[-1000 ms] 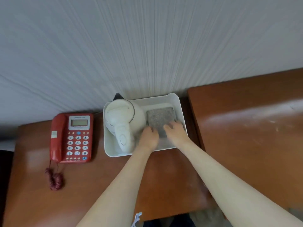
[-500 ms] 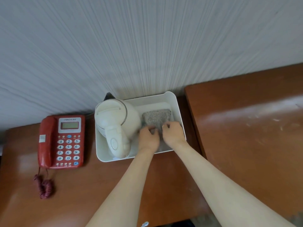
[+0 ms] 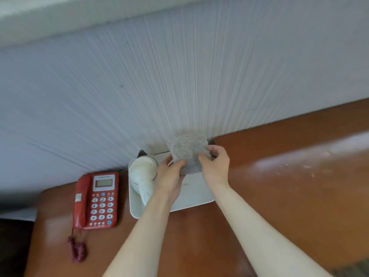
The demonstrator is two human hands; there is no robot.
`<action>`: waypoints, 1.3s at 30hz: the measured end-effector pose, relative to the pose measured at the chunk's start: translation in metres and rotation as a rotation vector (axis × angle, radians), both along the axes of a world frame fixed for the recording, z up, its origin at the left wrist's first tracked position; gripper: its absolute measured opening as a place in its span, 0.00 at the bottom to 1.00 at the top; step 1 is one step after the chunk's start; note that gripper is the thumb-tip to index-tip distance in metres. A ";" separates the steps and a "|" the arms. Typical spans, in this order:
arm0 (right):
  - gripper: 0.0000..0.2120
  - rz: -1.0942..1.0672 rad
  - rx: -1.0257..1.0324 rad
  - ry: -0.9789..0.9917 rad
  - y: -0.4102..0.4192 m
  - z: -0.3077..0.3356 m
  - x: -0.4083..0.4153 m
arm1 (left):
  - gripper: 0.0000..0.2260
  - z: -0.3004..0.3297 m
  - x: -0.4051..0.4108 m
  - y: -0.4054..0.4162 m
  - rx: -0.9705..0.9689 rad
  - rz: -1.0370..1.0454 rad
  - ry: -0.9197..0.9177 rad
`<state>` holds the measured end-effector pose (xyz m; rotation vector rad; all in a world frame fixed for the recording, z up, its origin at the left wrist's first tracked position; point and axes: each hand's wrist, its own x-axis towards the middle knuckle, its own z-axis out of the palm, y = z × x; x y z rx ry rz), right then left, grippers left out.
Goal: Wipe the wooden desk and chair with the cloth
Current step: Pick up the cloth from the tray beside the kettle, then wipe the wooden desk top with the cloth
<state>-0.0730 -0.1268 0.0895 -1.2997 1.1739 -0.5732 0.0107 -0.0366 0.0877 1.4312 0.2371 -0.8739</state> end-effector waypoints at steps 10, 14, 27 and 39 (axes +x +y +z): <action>0.30 -0.043 0.149 -0.298 -0.015 0.172 -0.034 | 0.20 0.194 -0.037 -0.013 -0.285 -0.042 0.093; 0.32 -0.088 0.140 -0.406 -0.022 0.242 -0.061 | 0.15 0.266 -0.060 -0.027 -0.218 -0.075 -0.033; 0.17 -0.454 0.020 -0.566 -0.037 0.412 -0.224 | 0.15 0.428 -0.190 -0.077 -0.429 -0.615 -0.157; 0.09 -0.830 -0.117 -0.653 -0.010 0.469 -0.453 | 0.06 0.484 -0.398 -0.110 -0.537 -1.054 -0.176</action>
